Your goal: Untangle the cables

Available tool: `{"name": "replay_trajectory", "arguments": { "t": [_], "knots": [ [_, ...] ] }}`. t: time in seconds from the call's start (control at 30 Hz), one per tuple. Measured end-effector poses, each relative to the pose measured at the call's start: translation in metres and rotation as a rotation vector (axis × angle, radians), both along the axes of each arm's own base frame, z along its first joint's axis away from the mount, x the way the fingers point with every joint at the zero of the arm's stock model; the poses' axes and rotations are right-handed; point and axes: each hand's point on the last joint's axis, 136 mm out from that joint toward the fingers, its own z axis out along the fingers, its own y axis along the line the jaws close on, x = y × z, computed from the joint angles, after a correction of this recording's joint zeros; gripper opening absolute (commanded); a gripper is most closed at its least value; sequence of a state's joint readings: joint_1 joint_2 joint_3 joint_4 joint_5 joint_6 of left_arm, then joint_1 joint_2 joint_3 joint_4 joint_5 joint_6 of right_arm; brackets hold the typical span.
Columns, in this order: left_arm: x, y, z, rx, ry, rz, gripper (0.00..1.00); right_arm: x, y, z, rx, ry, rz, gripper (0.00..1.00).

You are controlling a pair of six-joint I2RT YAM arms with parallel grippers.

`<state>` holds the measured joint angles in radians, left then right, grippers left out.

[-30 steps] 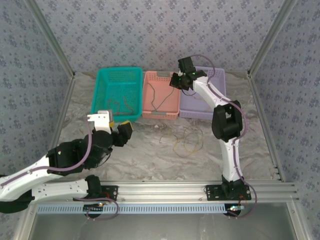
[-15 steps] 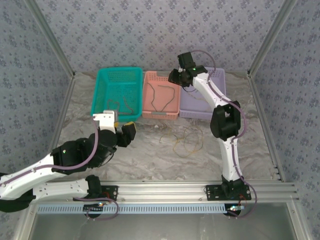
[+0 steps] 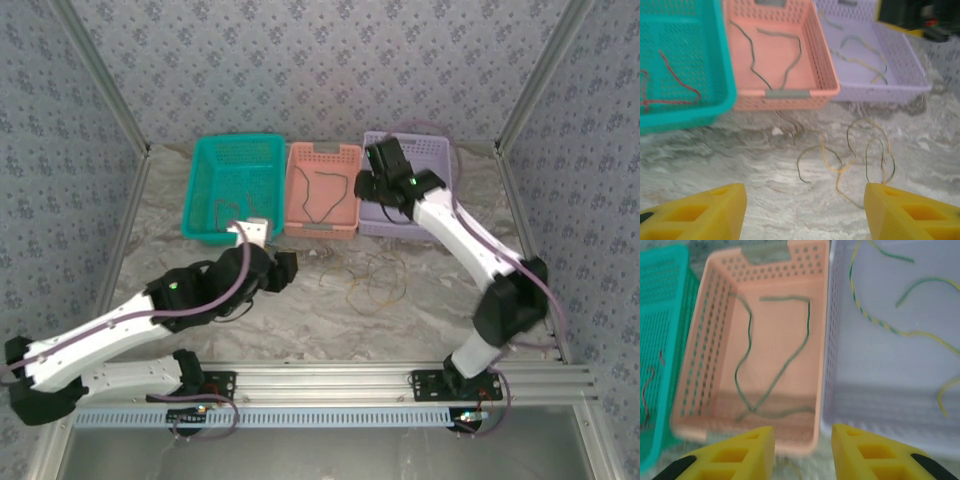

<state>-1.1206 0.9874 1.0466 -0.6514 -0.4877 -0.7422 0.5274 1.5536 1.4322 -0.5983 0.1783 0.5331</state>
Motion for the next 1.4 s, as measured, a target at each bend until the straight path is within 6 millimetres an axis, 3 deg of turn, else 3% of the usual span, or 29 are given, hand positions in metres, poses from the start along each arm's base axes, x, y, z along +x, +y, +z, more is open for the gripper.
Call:
{"name": "replay_trajectory", "arguments": {
  "t": [0.1,0.27,0.33,0.4,0.57,0.7,0.9,1.03,1.23,1.33,1.4],
  "knots": [
    [0.004,-0.021,-0.038,0.018,0.095,-0.021,0.64,-0.056,-0.010,-0.030,-0.020,0.038,-0.004,0.42],
    [0.011,-0.057,-0.095,-0.020,0.230,-0.010,0.65,-0.129,-0.036,-0.130,-0.082,0.225,-0.055,0.45],
    [0.015,-0.073,-0.113,-0.040,0.270,-0.006,0.65,-0.147,-0.045,-0.157,-0.096,0.282,-0.080,0.46],
    [0.021,-0.088,-0.131,-0.048,0.301,0.001,0.65,-0.153,-0.047,-0.168,-0.087,0.305,-0.100,0.46],
    [0.038,-0.114,-0.169,-0.019,0.366,0.024,0.63,-0.144,-0.039,-0.165,-0.011,0.267,-0.129,0.45],
    [0.056,-0.120,-0.185,-0.019,0.389,0.060,0.55,-0.143,-0.040,-0.160,0.030,0.242,-0.152,0.44],
    [0.072,-0.123,-0.199,-0.013,0.403,0.093,0.53,-0.141,-0.051,-0.147,0.081,0.200,-0.199,0.44],
    [0.069,-0.115,-0.189,0.012,0.359,0.123,0.56,-0.141,-0.057,-0.144,0.089,0.185,-0.215,0.43],
    [0.045,-0.076,-0.145,-0.008,0.293,0.147,0.48,-0.140,-0.061,-0.138,0.098,0.170,-0.225,0.42],
    [0.046,-0.060,-0.149,-0.025,0.327,0.173,0.52,-0.140,-0.061,-0.139,0.097,0.170,-0.225,0.42],
    [0.043,-0.054,-0.164,-0.035,0.371,0.187,0.61,-0.140,-0.061,-0.139,0.094,0.171,-0.221,0.42]
  ]
}}
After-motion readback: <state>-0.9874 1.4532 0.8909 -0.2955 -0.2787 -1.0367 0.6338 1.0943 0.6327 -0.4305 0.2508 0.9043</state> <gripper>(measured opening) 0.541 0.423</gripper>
